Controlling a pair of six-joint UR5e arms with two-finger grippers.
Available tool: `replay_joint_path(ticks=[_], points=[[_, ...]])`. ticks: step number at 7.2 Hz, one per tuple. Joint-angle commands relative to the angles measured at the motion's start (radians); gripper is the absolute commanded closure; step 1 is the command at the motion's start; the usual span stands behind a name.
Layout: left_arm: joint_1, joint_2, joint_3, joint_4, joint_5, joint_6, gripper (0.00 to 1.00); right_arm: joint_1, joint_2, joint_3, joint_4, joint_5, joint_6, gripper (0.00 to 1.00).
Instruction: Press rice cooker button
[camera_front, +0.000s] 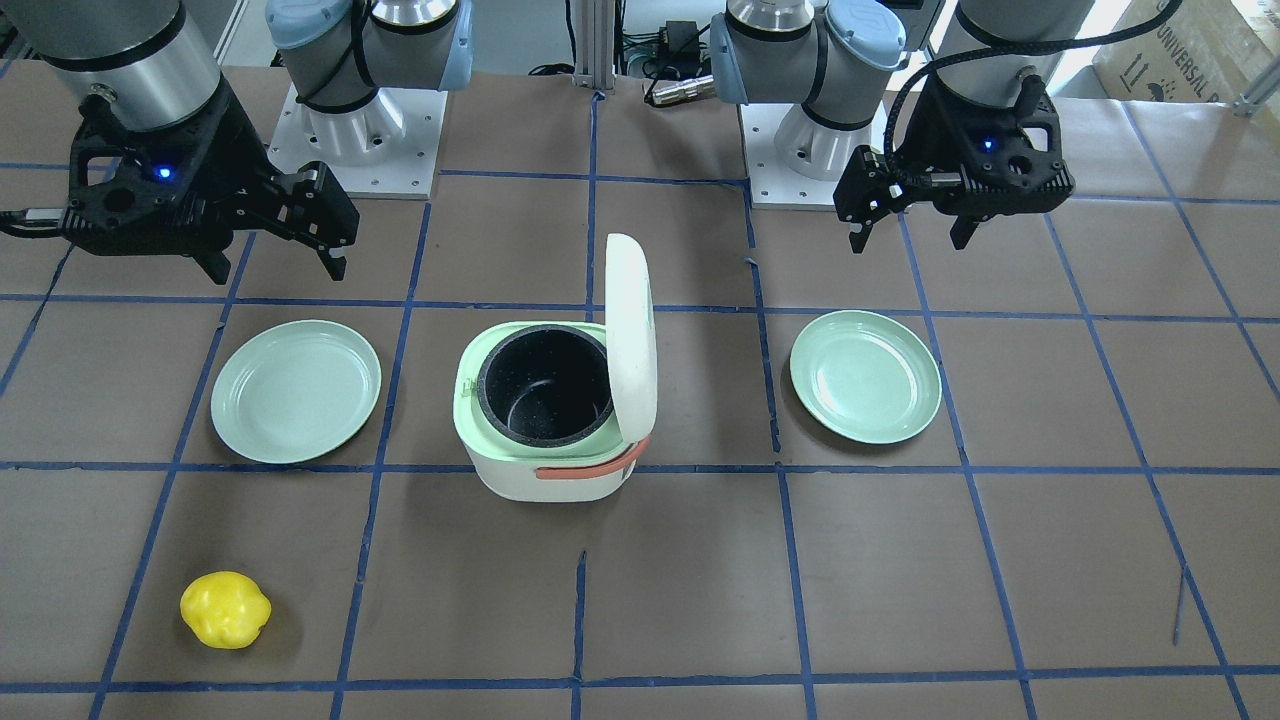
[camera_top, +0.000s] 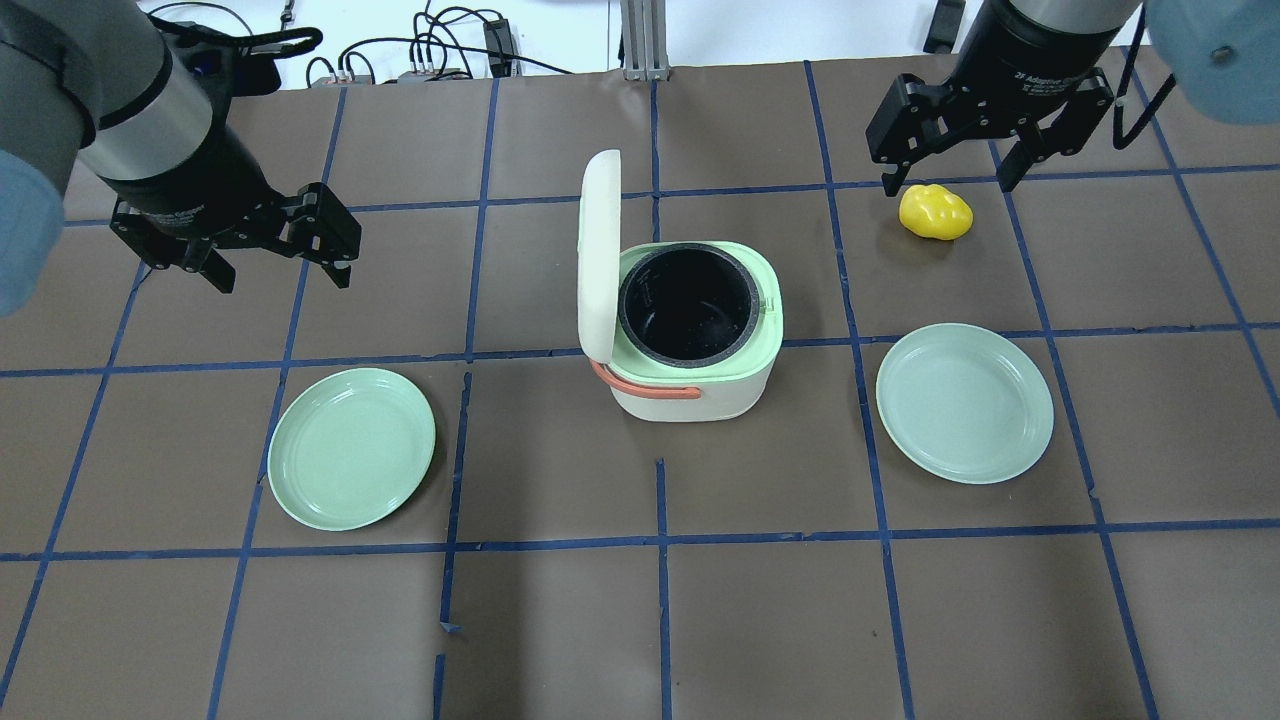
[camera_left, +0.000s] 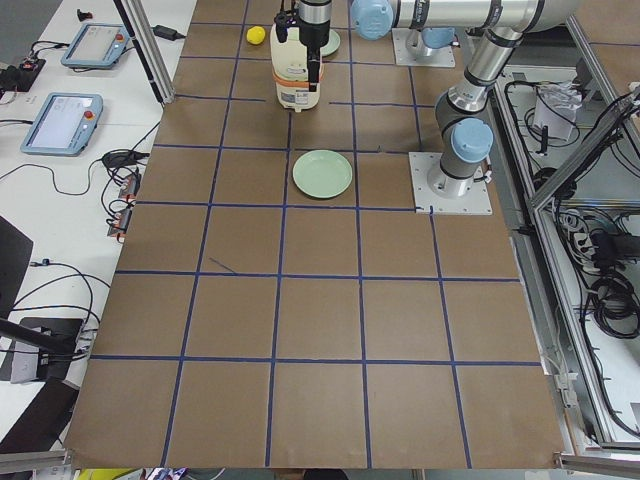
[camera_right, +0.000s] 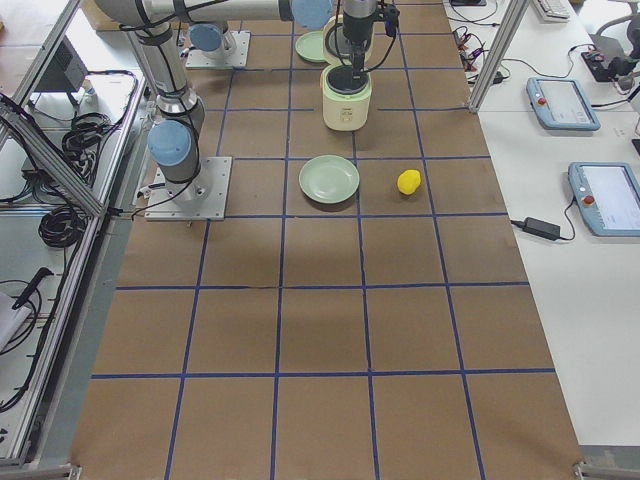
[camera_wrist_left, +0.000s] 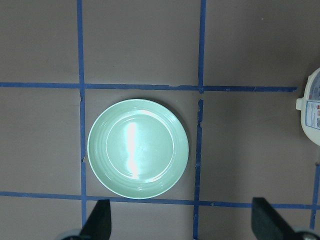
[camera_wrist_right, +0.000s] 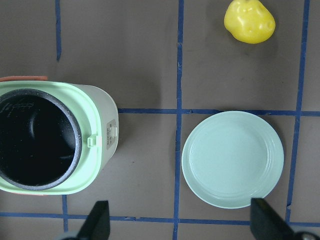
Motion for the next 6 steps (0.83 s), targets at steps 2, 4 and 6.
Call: replay_joint_path(ticks=[2, 4, 6], points=[[0.0, 0.0, 0.0, 0.0, 0.0, -0.002, 0.0, 0.0, 0.001, 0.01, 0.001, -0.001, 0.0, 0.0], [0.0, 0.0, 0.0, 0.0, 0.0, 0.0, 0.0, 0.0, 0.006, 0.012, -0.003, 0.001, 0.001, 0.0], [0.0, 0.0, 0.0, 0.0, 0.0, 0.0, 0.0, 0.0, 0.003, 0.023, -0.008, 0.002, 0.001, 0.0]])
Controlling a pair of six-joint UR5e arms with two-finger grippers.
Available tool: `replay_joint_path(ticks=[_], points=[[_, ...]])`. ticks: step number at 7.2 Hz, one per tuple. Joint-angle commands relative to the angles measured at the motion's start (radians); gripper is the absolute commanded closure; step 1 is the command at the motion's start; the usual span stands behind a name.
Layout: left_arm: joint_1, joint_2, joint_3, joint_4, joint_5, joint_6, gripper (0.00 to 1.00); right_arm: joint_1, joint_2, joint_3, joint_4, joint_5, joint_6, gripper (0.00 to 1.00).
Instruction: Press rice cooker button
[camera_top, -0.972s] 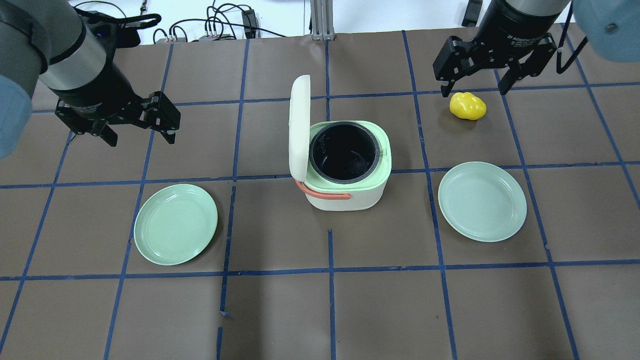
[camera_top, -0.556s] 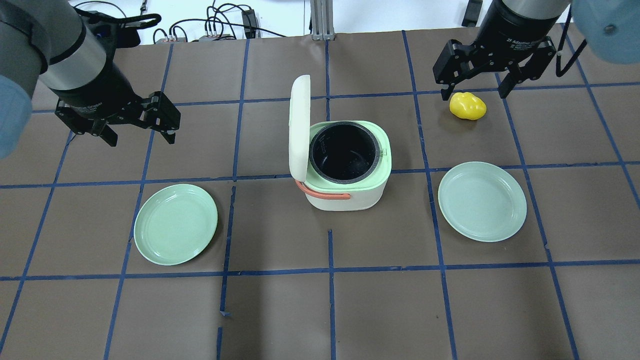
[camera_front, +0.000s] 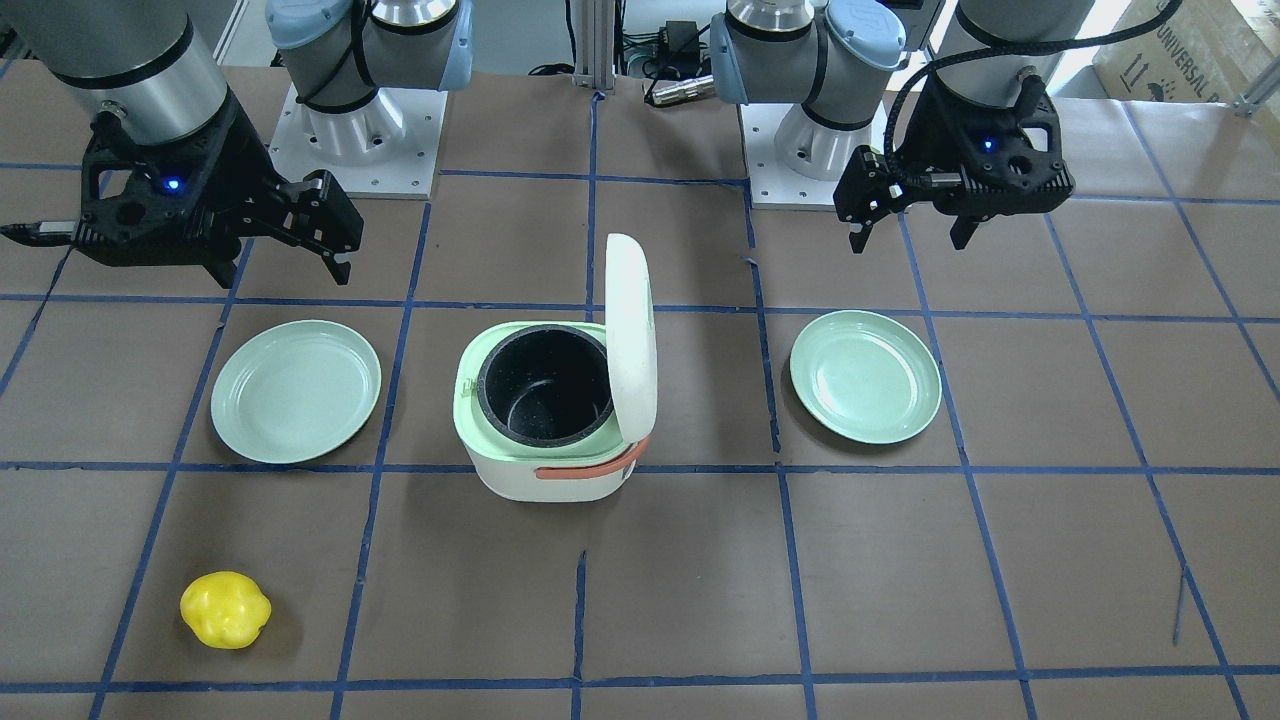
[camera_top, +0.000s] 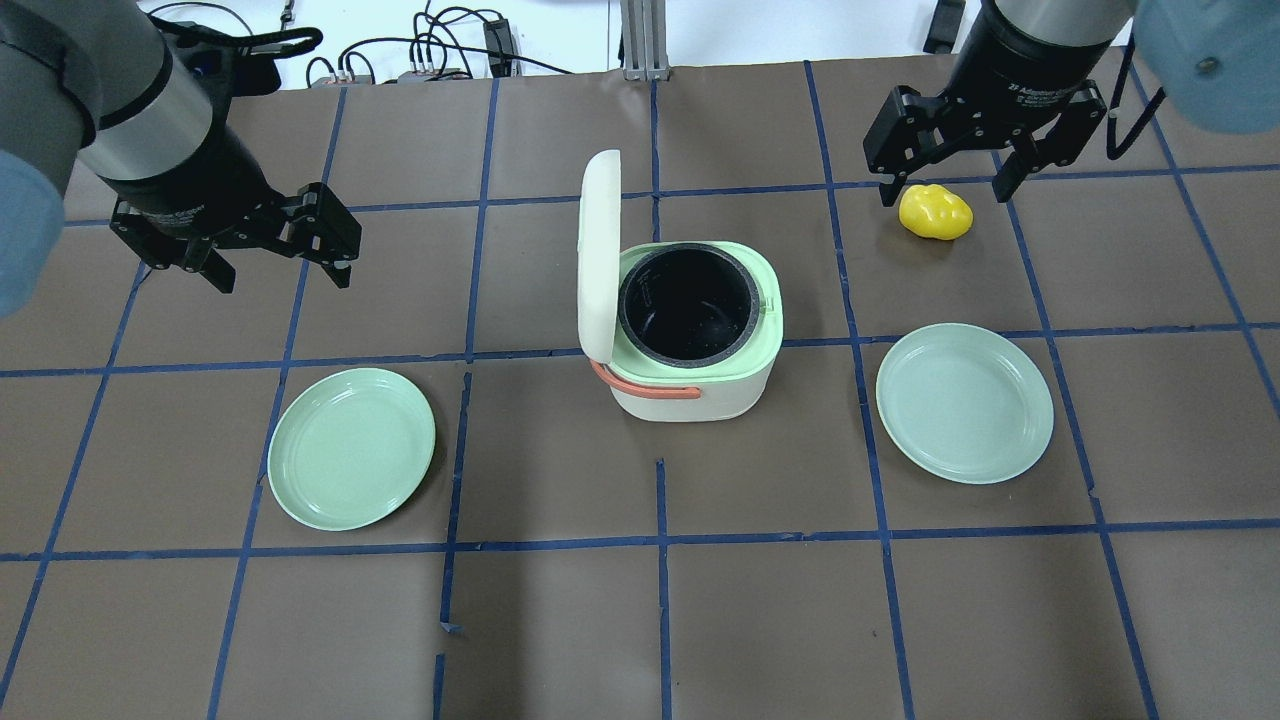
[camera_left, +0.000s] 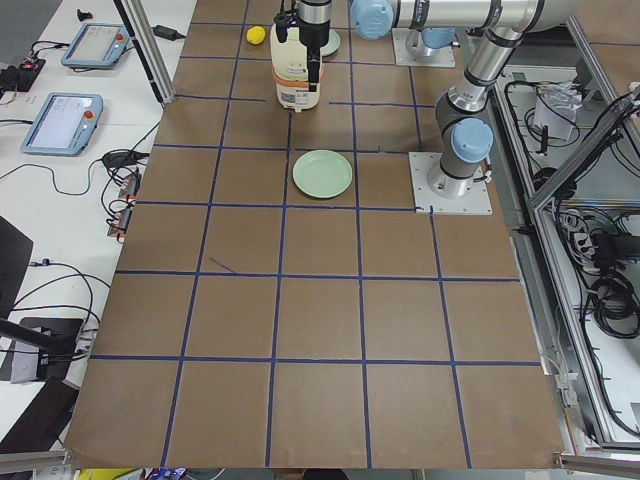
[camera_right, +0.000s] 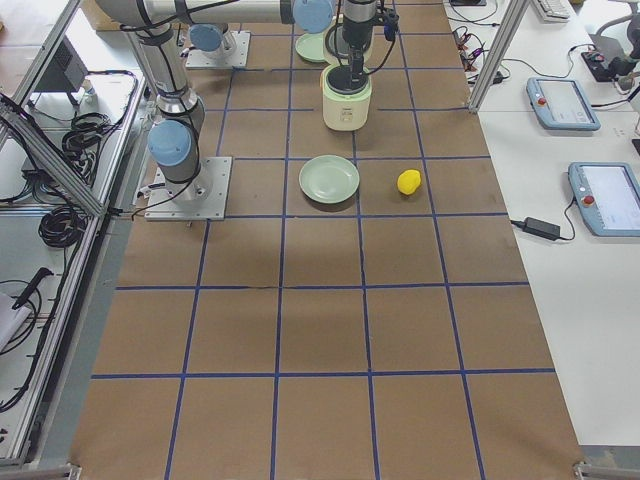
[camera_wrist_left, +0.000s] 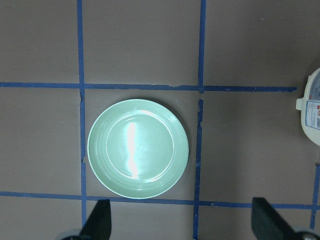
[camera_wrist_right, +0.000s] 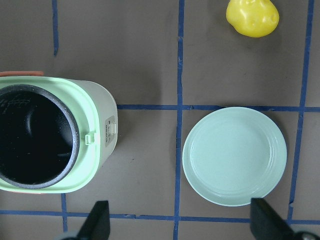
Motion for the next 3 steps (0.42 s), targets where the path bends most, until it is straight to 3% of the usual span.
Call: replay_joint_path(ticks=[1, 3], points=[[0.0, 0.0, 0.0, 0.0, 0.0, 0.001, 0.0, 0.0, 0.0, 0.007, -0.003, 0.001, 0.0, 0.0], [0.0, 0.0, 0.0, 0.0, 0.0, 0.001, 0.0, 0.0, -0.003, 0.013, -0.003, 0.002, 0.0, 0.0]])
